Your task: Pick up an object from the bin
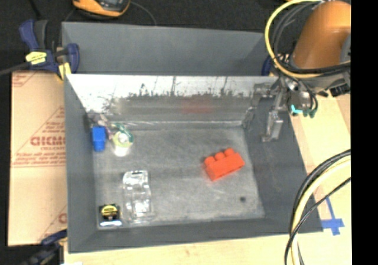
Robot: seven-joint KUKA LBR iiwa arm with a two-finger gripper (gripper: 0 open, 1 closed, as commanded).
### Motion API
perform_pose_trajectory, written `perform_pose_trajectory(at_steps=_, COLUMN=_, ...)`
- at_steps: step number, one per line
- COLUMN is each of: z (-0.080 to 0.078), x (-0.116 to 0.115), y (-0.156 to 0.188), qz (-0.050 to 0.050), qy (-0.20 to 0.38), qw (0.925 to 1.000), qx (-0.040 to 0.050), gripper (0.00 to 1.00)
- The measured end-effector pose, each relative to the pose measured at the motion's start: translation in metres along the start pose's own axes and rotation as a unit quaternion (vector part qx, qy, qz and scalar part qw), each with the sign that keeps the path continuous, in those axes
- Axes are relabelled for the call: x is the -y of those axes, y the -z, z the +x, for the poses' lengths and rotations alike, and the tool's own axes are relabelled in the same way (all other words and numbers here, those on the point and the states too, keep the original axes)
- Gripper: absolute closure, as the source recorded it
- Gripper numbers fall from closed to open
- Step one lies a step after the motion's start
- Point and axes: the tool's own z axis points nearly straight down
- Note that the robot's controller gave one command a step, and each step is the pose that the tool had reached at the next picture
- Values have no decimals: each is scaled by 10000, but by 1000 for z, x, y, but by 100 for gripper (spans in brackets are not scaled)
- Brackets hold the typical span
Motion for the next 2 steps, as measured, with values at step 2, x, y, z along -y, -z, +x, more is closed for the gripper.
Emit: perform_pose_trajectory(at_steps=2, z=52, x=-74, y=-124, qz=-20, qy=789, qw=9969, qx=-1, gripper=0)
